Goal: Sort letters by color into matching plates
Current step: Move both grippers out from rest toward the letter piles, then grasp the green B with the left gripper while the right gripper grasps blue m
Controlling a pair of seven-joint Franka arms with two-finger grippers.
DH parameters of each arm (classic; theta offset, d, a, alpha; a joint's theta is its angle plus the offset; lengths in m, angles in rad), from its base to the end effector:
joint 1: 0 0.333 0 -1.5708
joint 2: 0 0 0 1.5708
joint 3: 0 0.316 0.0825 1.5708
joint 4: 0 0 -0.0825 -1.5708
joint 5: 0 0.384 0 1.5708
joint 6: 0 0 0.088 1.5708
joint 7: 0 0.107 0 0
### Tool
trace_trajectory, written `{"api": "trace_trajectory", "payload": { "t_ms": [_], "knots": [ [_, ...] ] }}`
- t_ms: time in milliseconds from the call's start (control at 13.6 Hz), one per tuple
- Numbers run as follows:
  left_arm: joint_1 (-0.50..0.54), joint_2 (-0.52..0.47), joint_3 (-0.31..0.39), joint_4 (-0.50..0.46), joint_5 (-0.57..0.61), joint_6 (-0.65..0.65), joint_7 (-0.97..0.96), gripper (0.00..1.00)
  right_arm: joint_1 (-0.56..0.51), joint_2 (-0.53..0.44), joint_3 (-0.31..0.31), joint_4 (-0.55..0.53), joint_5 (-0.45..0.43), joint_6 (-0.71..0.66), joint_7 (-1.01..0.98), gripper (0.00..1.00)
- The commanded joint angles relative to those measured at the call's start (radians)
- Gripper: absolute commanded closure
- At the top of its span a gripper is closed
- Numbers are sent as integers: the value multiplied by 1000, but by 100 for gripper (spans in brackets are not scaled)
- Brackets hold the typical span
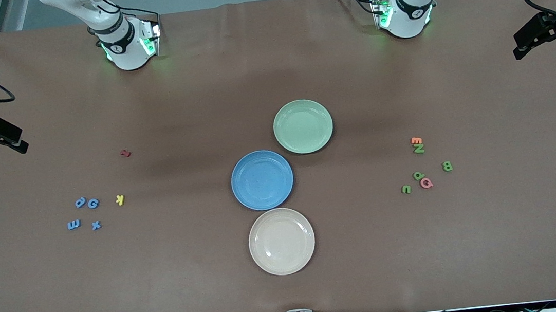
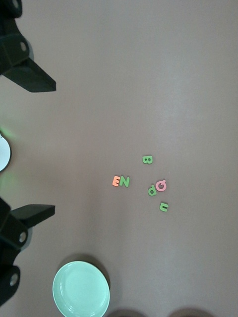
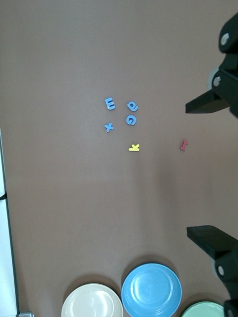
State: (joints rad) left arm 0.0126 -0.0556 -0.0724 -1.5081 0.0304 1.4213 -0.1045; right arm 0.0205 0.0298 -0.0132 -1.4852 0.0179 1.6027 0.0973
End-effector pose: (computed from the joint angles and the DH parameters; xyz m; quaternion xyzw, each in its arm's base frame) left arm 0.5203 -0.0288 0.6706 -0.9994 -0.0245 0.0142 0.0183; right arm 0.5677 0.0061 0.6513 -0.9980 0.0448 -0.0433 0.0110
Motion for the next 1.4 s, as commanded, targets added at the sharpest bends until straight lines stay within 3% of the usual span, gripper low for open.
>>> {"api": "trace_trajectory", "payload": {
  "t_ms": [0, 147, 368, 884, 1105, 1326],
  "knots": [
    [36, 28, -1, -4, 2, -7, 17, 0, -13, 9, 10, 22, -10, -9, 1, 0],
    [43, 57, -3, -18, 2, 19, 17, 0, -13, 9, 10, 22, -10, -9, 1, 0],
    [44, 59, -1, -121, 2, 152, 19, 0, -14, 10, 9, 22, -7, -9, 1, 0],
    [41, 82, -6, -461, 8, 548, 22, 0, -46, 82, 9, 14, -16, -12, -2, 0],
    [38, 132, -10, -561, 11, 707, 22, 4, -120, 182, 7, 13, -67, 17, -17, 0],
    [44, 212, -9, -566, 16, 793, 64, 12, -219, 293, 7, 8, -87, 64, -143, 0]
  ]
}}
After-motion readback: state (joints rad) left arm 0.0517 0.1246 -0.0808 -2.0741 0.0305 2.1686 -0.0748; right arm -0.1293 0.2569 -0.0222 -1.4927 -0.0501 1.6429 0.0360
